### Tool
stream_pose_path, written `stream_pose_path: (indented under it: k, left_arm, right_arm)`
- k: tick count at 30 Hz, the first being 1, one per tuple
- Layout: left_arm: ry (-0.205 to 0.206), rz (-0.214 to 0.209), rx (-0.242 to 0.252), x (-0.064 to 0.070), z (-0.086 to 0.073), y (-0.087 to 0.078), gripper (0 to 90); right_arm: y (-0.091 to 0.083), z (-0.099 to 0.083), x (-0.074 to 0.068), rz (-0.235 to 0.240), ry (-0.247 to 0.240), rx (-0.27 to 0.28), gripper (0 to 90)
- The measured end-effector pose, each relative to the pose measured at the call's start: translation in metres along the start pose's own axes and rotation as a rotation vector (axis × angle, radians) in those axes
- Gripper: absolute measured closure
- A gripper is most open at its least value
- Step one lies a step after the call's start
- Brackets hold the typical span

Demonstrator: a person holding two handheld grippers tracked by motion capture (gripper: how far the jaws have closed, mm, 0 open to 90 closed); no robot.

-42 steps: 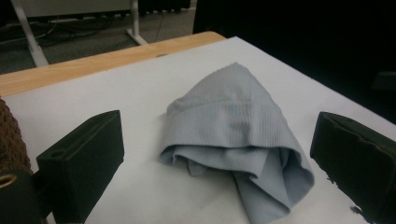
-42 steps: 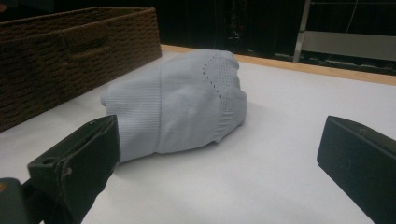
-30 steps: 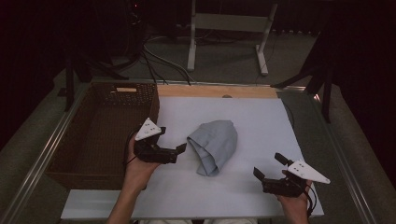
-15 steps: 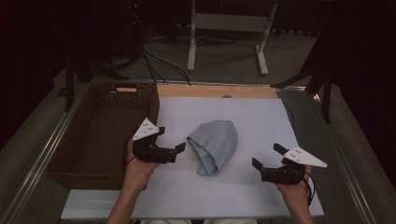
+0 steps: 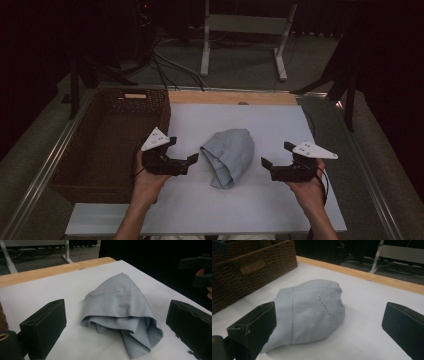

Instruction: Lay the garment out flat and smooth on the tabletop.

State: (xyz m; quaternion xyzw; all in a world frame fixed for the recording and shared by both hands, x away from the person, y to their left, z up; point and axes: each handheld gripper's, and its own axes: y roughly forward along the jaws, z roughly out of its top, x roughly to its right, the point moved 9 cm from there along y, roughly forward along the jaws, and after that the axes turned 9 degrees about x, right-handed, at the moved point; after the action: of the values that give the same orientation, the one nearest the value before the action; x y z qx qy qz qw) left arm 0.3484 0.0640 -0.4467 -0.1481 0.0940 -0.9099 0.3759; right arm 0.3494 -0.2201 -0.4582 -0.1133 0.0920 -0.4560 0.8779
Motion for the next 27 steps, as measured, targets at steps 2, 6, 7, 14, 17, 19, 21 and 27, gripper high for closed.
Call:
stream_pose_path:
  k: [2,6,7,14,17,19,21,27]
  left_arm:
    - [-0.001,0.0,0.002,0.0,0.0,0.0,4.5]
    - [0.002,0.001,-0.002,0.0,0.0,0.001,4.5]
    - [0.0,0.001,-0.002,0.0,0.0,0.001,4.5]
    - [0.002,-0.002,-0.002,0.001,-0.001,0.0,4.5]
    - [0.005,-0.003,-0.004,0.001,-0.002,0.0,4.5]
    - [0.005,-0.002,-0.005,0.001,-0.002,0.0,4.6]
    - [0.005,-0.002,-0.002,0.002,-0.002,0.0,4.5]
    - [0.003,-0.005,0.002,0.002,-0.002,-0.001,4.5]
  right_arm:
    - [0.003,0.003,0.0,0.002,0.001,0.001,0.0]
    - [0.011,0.005,0.0,0.007,0.0,-0.004,0.0]
    - [0.014,0.005,0.0,0.007,-0.002,-0.008,0.0]
    - [0.028,0.008,-0.004,0.015,0.002,-0.013,0.0]
    - [0.034,0.011,-0.006,0.02,-0.001,-0.016,0.0]
    - [0.038,0.012,-0.008,0.026,-0.005,-0.021,0.0]
    - [0.042,0.013,-0.011,0.031,-0.007,-0.025,0.0]
    - [0.055,0.014,-0.018,0.044,-0.016,-0.039,0.0]
